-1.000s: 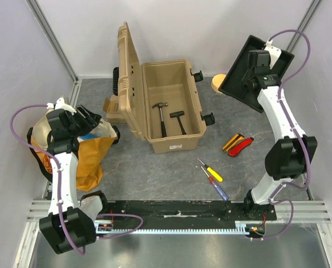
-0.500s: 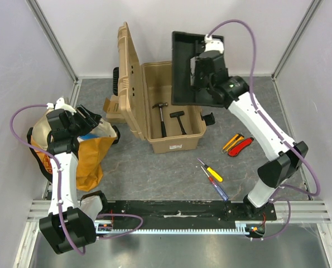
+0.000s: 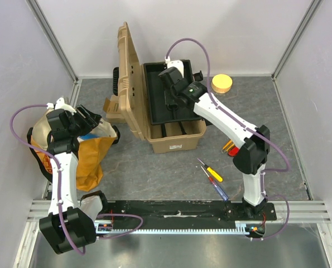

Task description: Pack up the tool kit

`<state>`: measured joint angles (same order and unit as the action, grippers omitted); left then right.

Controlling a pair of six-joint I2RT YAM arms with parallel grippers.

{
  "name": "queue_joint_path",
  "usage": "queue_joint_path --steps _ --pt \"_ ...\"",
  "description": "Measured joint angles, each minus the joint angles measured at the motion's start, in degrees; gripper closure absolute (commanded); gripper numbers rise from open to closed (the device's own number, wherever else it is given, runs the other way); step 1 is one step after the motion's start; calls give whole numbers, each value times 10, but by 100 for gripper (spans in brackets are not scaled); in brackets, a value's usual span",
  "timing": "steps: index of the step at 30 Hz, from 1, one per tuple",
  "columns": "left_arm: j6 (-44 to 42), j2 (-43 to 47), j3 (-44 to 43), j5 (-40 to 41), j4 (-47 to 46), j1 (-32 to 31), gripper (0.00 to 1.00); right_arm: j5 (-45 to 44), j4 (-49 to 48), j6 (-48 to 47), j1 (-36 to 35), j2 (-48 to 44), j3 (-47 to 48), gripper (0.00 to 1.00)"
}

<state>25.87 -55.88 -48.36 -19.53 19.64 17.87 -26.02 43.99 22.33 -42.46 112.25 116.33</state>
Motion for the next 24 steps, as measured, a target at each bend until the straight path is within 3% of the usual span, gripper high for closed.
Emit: queue_joint_path --steps 24 --pt "0 0 0 0 0 0 36 -6 83 22 -10 101 55 100"
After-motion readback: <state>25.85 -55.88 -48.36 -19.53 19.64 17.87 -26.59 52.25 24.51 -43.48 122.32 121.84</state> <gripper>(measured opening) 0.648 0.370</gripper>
